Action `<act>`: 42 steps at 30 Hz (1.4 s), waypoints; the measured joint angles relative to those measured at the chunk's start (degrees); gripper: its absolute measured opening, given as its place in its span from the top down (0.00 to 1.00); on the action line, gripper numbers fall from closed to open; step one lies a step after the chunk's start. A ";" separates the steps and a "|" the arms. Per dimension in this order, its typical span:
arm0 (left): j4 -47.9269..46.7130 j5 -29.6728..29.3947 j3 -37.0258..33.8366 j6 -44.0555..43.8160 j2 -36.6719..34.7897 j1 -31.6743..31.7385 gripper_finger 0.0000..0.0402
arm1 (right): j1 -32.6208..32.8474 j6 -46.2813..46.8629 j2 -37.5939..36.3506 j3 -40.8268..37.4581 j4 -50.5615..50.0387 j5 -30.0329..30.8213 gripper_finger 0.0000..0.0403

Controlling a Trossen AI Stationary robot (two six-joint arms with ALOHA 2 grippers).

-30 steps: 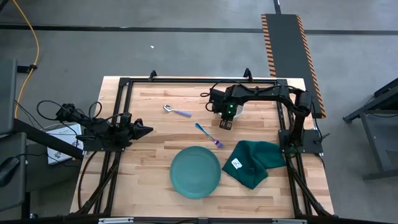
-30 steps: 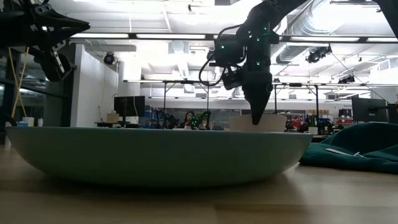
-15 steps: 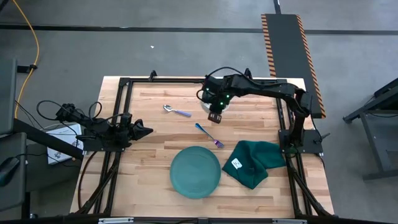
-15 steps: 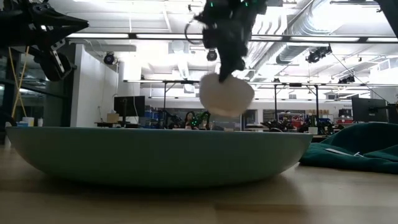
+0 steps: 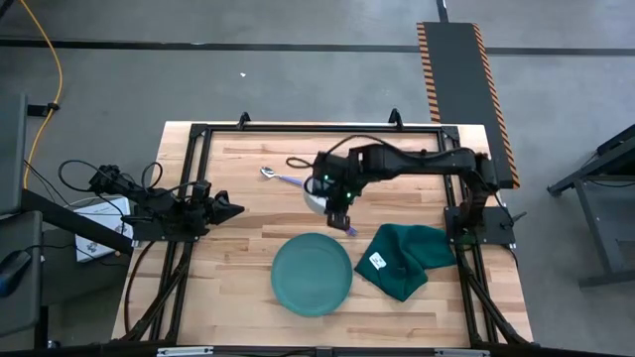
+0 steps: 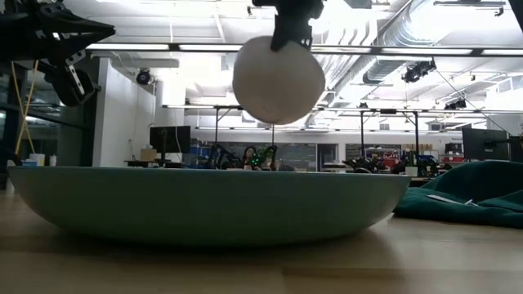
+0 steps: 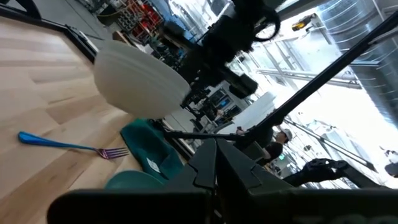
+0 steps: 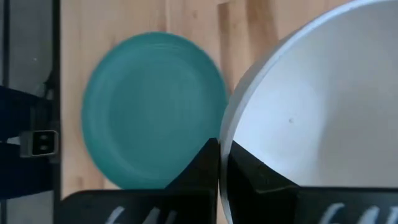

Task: Set table place
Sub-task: Stack the white bowl on the green plate

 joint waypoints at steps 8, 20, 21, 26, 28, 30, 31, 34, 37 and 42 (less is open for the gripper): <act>-0.17 3.64 0.00 -0.01 0.00 0.00 1.00 | 5.76 7.62 0.00 0.00 5.55 0.68 1.00; -1.69 5.76 0.00 -1.52 -0.02 0.00 1.00 | 12.13 10.18 1.03 0.00 8.78 3.78 1.00; -1.74 5.76 0.00 -1.52 -0.02 0.00 1.00 | 12.63 10.48 1.55 0.00 9.01 3.82 1.00; -1.86 5.74 0.00 -3.11 -0.02 0.00 1.00 | 15.38 11.23 4.49 0.00 10.02 3.61 1.00; -1.85 5.74 0.00 -4.00 -0.02 0.00 1.00 | 16.32 11.97 5.42 0.00 10.70 3.61 1.00; -1.86 5.74 0.00 -4.47 -0.02 0.00 1.00 | 17.26 11.97 6.01 0.00 11.47 3.61 1.00; -1.86 5.74 0.00 -4.45 -0.02 0.00 1.00 | 17.69 11.98 6.36 0.00 12.10 3.61 1.00; -2.31 5.74 0.00 -4.45 -0.02 0.00 1.00 | 18.80 12.89 7.17 0.00 13.21 3.61 1.00; -2.71 5.77 0.00 -4.49 -0.02 0.00 1.00 | 19.80 13.28 7.67 0.00 13.21 4.41 1.00; -2.99 7.32 0.00 -4.51 -0.02 0.00 1.00 | 20.34 12.17 7.69 0.00 13.38 6.76 1.00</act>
